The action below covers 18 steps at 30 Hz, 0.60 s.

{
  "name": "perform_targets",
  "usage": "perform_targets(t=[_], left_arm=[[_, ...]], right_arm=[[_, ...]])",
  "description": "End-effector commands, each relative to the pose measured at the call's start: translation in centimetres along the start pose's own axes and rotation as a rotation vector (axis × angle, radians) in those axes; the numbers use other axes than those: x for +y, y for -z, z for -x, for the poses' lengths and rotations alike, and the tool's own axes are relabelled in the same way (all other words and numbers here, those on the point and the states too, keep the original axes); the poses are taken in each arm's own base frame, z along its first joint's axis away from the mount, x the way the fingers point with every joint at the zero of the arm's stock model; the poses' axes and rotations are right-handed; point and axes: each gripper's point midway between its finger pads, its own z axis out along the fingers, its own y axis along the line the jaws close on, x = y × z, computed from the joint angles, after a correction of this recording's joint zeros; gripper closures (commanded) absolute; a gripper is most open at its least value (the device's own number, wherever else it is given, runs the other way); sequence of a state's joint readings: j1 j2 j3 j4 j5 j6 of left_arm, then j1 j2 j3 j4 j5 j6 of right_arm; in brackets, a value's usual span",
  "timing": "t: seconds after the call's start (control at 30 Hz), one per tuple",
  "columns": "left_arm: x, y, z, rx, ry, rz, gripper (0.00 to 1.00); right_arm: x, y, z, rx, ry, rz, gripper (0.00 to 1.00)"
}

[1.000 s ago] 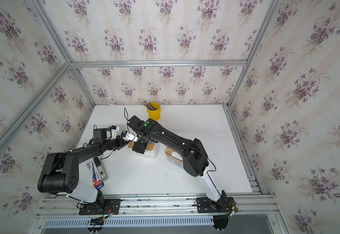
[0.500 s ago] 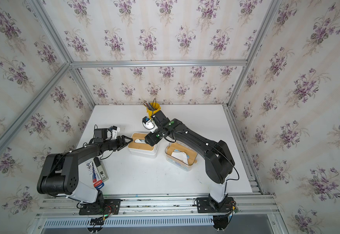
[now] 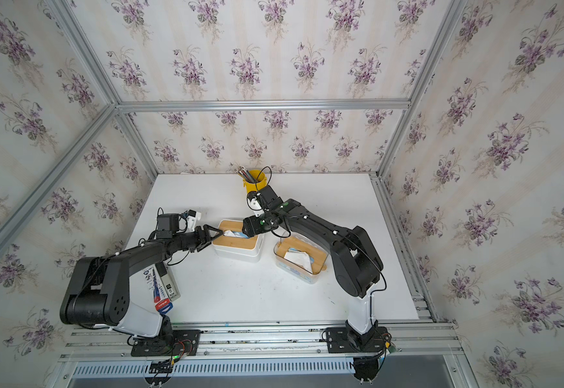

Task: Put the tissue paper into the tissue box
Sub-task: Close the box lid on the tissue box.

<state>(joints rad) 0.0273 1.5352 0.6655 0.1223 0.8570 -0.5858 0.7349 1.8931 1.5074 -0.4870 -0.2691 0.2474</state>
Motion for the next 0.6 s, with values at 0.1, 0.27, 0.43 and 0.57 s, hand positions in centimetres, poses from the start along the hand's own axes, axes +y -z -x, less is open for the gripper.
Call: perform_targets(t=[0.1, 0.27, 0.43, 0.57], left_arm=[[-1.1, 0.0, 0.3, 0.003, -0.023, -0.038, 0.30], [-0.9, 0.0, 0.2, 0.007, -0.023, -0.032, 0.30], [-0.8, -0.2, 0.2, 0.012, -0.023, -0.030, 0.30], [-0.9, -0.4, 0.5, 0.015, -0.026, -0.030, 0.30]], right_arm=[[-1.8, 0.9, -1.0, 0.030, -0.058, -0.109, 0.20], [0.3, 2.7, 0.6, -0.048, -0.060, -0.018, 0.17], [-0.2, 3.1, -0.2, -0.045, -0.080, -0.044, 0.18], [-1.7, 2.5, -1.9, -0.001, -0.103, -0.103, 0.19]])
